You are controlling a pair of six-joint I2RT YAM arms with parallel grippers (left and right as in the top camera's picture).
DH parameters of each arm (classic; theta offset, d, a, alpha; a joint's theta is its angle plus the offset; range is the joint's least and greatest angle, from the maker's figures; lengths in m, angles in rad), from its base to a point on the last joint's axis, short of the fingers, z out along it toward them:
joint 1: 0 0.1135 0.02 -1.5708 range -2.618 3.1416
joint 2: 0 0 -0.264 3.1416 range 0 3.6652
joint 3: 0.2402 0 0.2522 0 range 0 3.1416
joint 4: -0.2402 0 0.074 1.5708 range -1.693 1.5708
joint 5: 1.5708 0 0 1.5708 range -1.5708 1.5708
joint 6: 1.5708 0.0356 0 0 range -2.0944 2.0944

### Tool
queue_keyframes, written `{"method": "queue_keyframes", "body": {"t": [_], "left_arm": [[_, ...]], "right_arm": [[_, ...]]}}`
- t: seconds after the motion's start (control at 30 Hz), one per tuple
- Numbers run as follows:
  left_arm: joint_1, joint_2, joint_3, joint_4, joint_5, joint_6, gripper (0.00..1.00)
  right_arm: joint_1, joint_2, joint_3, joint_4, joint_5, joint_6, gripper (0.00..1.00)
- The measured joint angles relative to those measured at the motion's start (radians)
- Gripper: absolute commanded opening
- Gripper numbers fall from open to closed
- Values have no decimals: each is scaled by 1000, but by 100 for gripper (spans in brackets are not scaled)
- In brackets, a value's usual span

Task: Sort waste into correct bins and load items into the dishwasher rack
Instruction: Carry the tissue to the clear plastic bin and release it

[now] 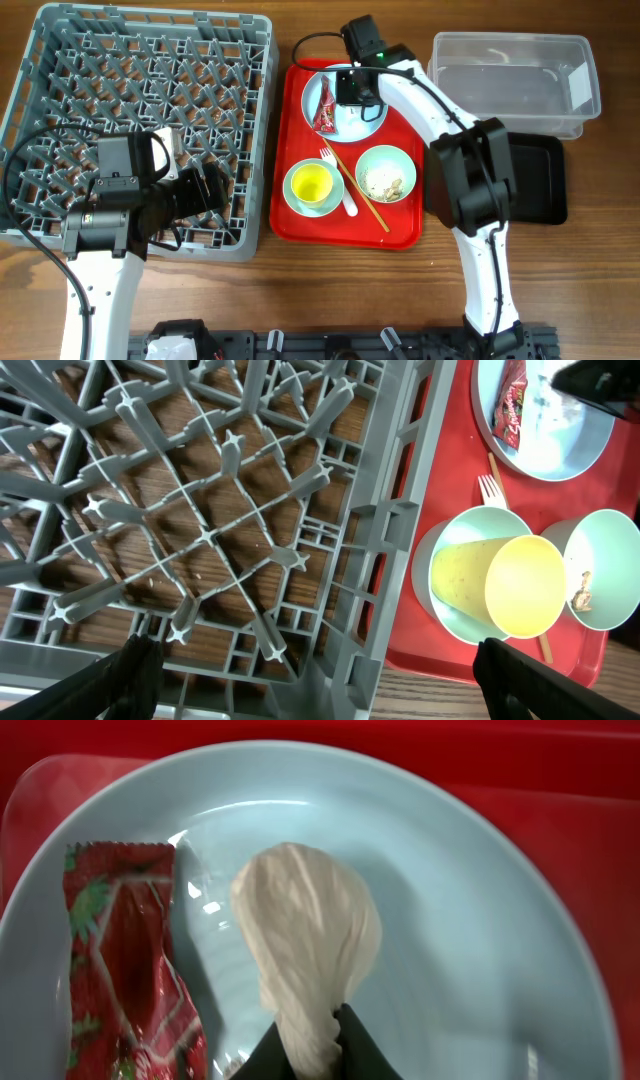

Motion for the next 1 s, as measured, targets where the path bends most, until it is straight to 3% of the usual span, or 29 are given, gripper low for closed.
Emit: {"method": "queue_keyframes", "body": {"t": [0.3, 0.37, 0.43, 0.53, 0.77, 1.0], "left_arm": [[0, 0, 1, 0, 3, 0, 100], [0, 0, 1, 0, 3, 0, 100], [0, 0, 1, 0, 3, 0, 100], [0, 0, 1, 0, 3, 0, 100], [0, 0, 1, 0, 3, 0, 100], [0, 0, 1, 0, 3, 0, 100]], "right_arm": [[-215, -322, 30, -176, 101, 0, 14], [-265, -337, 33, -214, 116, 0, 30], [-333, -334, 26, -244, 125, 0, 61], [-382, -333, 23, -240, 106, 1, 81], [-365, -333, 23, -221, -132, -32, 89], [-100, -330, 16, -153, -157, -38, 90]]}}
